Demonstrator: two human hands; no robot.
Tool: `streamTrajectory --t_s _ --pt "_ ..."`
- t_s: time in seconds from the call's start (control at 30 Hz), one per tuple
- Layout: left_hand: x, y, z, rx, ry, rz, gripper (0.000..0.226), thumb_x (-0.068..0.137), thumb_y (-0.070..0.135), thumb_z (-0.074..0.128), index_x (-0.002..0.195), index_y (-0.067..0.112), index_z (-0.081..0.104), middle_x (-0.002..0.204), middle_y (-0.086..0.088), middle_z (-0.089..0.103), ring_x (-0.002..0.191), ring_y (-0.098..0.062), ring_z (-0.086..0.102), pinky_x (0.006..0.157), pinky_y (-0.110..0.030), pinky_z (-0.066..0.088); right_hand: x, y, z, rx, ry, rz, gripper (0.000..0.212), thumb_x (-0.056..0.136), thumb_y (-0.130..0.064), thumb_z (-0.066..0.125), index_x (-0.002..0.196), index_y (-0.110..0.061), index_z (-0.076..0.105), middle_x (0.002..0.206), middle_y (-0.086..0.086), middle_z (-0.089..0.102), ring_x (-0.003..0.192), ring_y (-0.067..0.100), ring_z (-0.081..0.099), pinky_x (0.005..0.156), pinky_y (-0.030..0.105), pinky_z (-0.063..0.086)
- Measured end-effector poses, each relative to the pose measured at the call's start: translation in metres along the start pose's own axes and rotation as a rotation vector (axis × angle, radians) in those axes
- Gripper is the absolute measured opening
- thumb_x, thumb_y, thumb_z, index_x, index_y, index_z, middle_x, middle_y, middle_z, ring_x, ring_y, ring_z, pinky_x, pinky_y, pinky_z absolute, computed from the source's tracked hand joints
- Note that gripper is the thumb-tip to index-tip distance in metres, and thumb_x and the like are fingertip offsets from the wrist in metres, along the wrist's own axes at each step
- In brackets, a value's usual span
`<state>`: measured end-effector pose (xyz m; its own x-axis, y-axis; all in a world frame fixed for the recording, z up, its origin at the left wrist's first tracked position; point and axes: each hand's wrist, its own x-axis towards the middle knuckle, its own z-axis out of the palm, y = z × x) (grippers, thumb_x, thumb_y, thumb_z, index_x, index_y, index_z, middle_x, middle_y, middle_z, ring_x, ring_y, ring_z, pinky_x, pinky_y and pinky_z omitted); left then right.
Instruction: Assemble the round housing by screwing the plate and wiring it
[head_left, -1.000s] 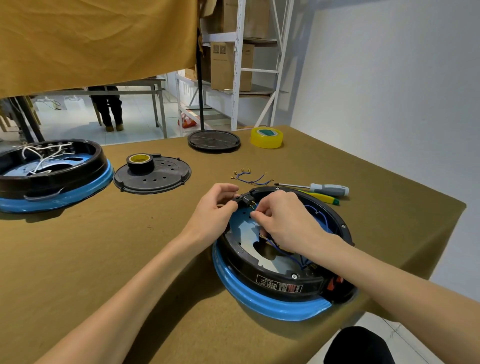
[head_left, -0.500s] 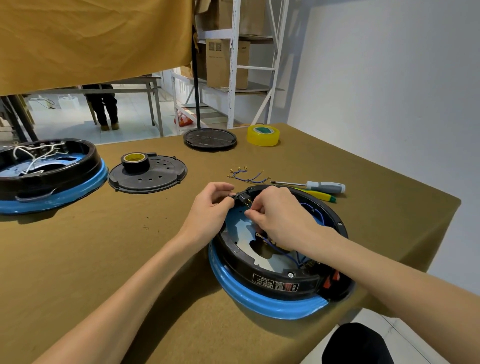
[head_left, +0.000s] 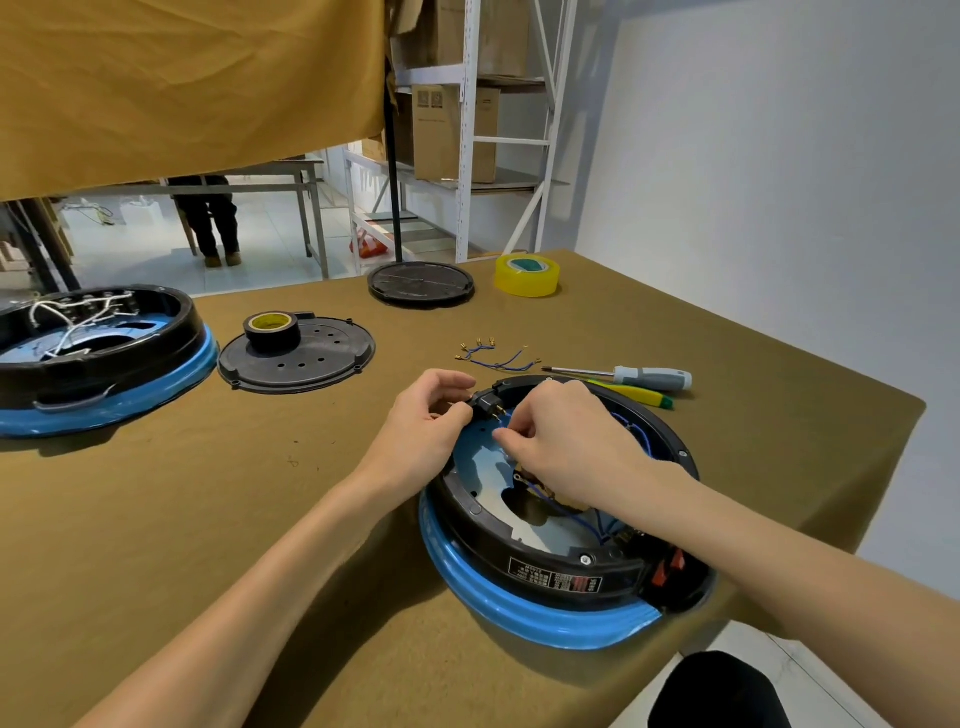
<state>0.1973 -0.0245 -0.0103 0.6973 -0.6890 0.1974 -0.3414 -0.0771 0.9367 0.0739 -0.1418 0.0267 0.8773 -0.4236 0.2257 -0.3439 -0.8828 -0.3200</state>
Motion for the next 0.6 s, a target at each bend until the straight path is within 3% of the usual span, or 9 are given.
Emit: streamTrajectory --t_s 0.07,0.17,0.23,0.37,0.43,0.6 --pt "0.001 0.002 -0.001 0.013 -0.013 -0.011 0.029 0.1 0.01 0.057 0.124 0.026 0.061 0.117 0.006 0.065 0.111 -0.009 0.061 0.097 -0.033 0.055 -0.001 0.002 -0.005 -0.022 0.023 -0.014 0.048 0.096 -0.045 0.064 0.06 -0.014 0.07 0.05 0.004 0.061 0.048 0.017 0.055 0.047 0.028 0.042" --pt "0.004 0.005 -0.004 0.061 -0.019 -0.016 0.032 0.094 0.011 0.066 0.123 0.024 0.062 0.114 0.007 0.066 0.105 -0.006 0.062 0.091 -0.028 0.056 0.001 0.009 -0.013 0.024 0.133 -0.025 0.046 0.096 -0.041 0.062 0.062 -0.012 0.068 0.054 0.007 0.063 0.052 0.022 0.058 0.049 0.036 0.047" --pt "0.005 0.006 -0.005 0.122 -0.025 0.008 0.031 0.091 0.013 0.071 0.12 0.024 0.065 0.11 0.011 0.066 0.1 -0.001 0.062 0.08 -0.018 0.053 0.006 0.014 -0.018 0.086 0.184 -0.019 0.033 0.095 -0.036 0.064 0.067 -0.018 0.069 0.059 0.0 0.064 0.057 0.017 0.058 0.051 0.033 0.044" --pt "0.008 0.007 -0.005 0.169 0.001 0.026 0.024 0.092 0.018 0.074 0.115 0.026 0.068 0.104 0.016 0.068 0.094 0.001 0.064 0.069 -0.011 0.051 0.012 0.017 -0.023 0.134 0.035 -0.107 0.004 0.089 -0.022 0.07 0.087 -0.024 0.067 0.073 -0.009 0.059 0.071 0.01 0.055 0.064 0.036 0.049" --pt "0.01 0.006 -0.005 0.159 0.001 0.023 0.022 0.094 0.016 0.071 0.114 0.026 0.069 0.104 0.014 0.07 0.094 0.001 0.065 0.066 -0.009 0.052 0.012 0.018 -0.021 0.115 0.015 -0.182 0.009 0.087 -0.022 0.071 0.089 -0.026 0.064 0.081 -0.007 0.056 0.077 0.013 0.055 0.07 0.041 0.051" --pt "0.011 0.005 -0.005 0.16 -0.015 0.034 0.021 0.097 0.013 0.066 0.111 0.028 0.068 0.104 0.013 0.07 0.096 -0.001 0.065 0.066 -0.005 0.049 0.016 0.02 -0.013 -0.046 0.001 -0.317 0.022 0.085 -0.029 0.075 0.098 -0.029 0.057 0.099 -0.007 0.055 0.089 0.018 0.057 0.07 0.036 0.05"
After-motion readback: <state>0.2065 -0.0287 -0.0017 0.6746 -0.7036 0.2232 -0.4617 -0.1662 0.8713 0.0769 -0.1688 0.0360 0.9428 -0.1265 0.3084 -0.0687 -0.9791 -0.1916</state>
